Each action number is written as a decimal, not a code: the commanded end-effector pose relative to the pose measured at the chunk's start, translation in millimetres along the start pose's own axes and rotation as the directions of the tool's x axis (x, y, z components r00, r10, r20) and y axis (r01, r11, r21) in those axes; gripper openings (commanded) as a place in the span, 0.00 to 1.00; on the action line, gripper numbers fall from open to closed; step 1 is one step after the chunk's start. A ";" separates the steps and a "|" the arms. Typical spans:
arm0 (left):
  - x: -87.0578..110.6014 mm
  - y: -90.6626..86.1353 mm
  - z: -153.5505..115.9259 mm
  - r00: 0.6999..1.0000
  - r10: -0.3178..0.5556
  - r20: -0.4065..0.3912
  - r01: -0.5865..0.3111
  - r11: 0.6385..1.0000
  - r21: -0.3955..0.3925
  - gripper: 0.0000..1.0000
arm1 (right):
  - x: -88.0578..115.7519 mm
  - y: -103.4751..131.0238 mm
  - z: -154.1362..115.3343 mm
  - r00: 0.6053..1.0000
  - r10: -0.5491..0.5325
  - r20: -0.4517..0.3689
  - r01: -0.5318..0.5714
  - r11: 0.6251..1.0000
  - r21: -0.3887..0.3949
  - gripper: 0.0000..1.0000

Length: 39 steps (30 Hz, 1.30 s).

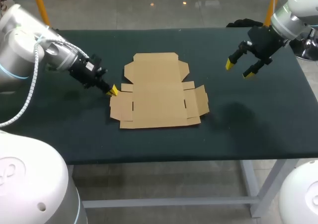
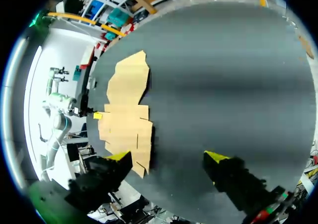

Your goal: Assemble the packaging by folding the flat box into shape, placing the metal phone stand inside, and closing the box properly

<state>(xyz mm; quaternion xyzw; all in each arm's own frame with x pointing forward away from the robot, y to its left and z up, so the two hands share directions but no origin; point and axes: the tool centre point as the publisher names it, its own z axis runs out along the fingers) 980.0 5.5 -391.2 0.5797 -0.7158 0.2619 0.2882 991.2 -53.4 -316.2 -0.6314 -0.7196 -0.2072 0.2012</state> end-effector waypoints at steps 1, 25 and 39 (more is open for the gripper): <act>3.9 7.9 -0.6 1.000 0.015 -0.012 -0.015 1.000 -0.012 0.00 | -0.6 1.3 -0.8 1.000 0.000 -0.003 0.000 1.000 0.006 1.00; 8.0 45.6 4.2 0.998 -0.030 -0.063 0.032 0.999 0.027 0.00 | 0.9 0.0 3.1 1.000 -0.011 -0.014 0.011 1.000 0.015 1.00; 15.7 32.0 -12.0 0.999 0.013 -0.038 -0.012 0.999 0.049 1.00 | 3.1 -2.2 4.8 1.000 -0.014 -0.018 0.014 1.000 0.017 1.00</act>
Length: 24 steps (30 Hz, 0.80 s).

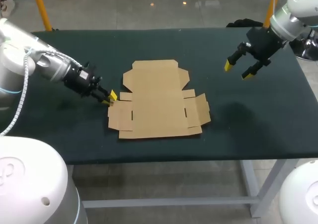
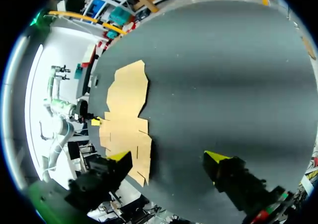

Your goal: Assemble the packaging by folding the flat box into shape, placing the metal phone stand inside, and closing the box properly

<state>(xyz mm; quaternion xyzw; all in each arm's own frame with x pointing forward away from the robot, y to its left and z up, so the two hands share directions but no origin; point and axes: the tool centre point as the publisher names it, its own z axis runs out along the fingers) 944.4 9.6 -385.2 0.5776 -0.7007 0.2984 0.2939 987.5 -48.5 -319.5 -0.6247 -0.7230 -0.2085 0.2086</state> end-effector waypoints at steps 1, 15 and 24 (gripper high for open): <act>9.9 -6.4 -10.1 0.999 0.013 0.031 -0.013 1.000 0.001 1.00 | 0.7 0.9 -0.7 1.000 -0.004 -0.005 0.004 1.000 0.006 1.00; 29.9 -38.4 -54.3 0.992 0.075 0.103 -0.086 0.991 0.103 1.00 | 14.6 1.3 5.2 0.998 -0.057 0.008 0.057 0.998 -0.015 1.00; 40.3 -48.5 -58.4 0.985 0.107 0.138 -0.122 0.987 0.106 0.00 | 21.9 13.7 22.9 0.993 -0.115 0.014 0.115 0.991 -0.064 0.91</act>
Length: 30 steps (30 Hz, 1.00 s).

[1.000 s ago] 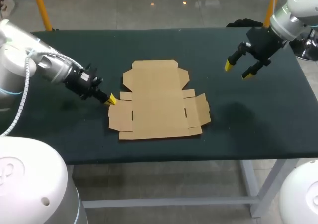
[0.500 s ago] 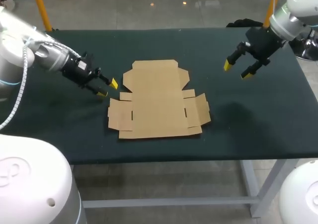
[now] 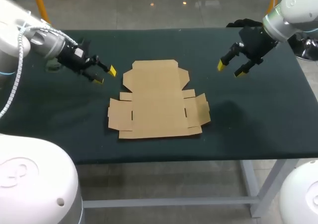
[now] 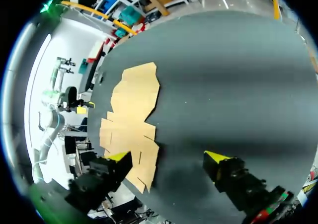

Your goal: Assemble the packaging by folding the flat box into shape, placing the metal phone stand inside, and closing the box properly

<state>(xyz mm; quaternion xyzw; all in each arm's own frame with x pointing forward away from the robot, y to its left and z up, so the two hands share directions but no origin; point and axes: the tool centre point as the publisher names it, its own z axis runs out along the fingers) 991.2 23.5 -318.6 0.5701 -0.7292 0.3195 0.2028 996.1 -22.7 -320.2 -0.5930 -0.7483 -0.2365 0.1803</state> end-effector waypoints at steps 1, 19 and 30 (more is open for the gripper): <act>6.7 0.0 -2.2 1.000 0.010 0.017 -0.010 1.000 0.002 0.00 | 2.8 3.0 9.7 1.000 -0.019 0.007 0.019 1.000 -0.018 0.73; 2.4 10.6 6.4 0.999 -0.029 0.046 0.023 0.991 0.134 0.00 | 5.5 11.7 30.2 1.000 0.001 -0.005 -0.001 0.988 -0.154 0.00; 1.2 8.0 6.7 0.996 -0.071 0.045 0.064 0.989 0.137 0.00 | 6.9 13.3 29.6 0.999 0.038 -0.005 -0.038 0.987 -0.155 0.00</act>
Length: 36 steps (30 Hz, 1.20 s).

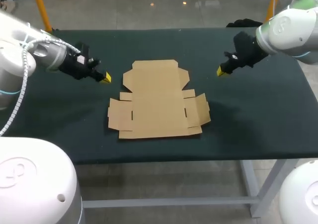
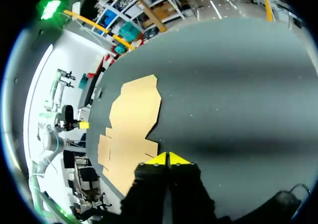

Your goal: Assemble the packaging by folding the flat box into shape, placing the metal phone stand inside, and closing the box properly

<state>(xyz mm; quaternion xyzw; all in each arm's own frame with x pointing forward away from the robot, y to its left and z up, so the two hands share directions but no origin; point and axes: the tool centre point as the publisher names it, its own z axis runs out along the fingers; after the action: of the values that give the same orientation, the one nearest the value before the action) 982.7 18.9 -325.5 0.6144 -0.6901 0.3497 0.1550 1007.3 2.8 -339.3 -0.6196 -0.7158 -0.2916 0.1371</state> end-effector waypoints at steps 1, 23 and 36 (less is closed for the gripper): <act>0.3 -1.2 -0.7 1.000 -0.001 0.002 0.001 1.000 -0.006 0.00 | -0.4 0.5 -0.7 1.000 0.000 -0.002 0.000 1.000 0.003 0.00; -4.0 1.6 15.3 0.996 0.041 0.080 -0.041 0.999 -0.002 0.00 | 3.2 1.7 23.9 0.999 -0.025 0.026 0.025 1.000 0.009 0.00; -24.9 3.0 34.9 0.996 0.042 0.084 -0.037 0.997 -0.071 0.00 | 2.8 6.0 60.1 0.998 -0.061 -0.013 0.061 0.996 0.062 0.00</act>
<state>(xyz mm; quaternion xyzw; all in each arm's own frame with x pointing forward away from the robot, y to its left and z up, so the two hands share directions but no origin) 984.4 13.0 -360.4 0.6115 -0.7184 0.3050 0.1299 1012.4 37.3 -378.0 -0.5962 -0.7396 -0.2797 0.1390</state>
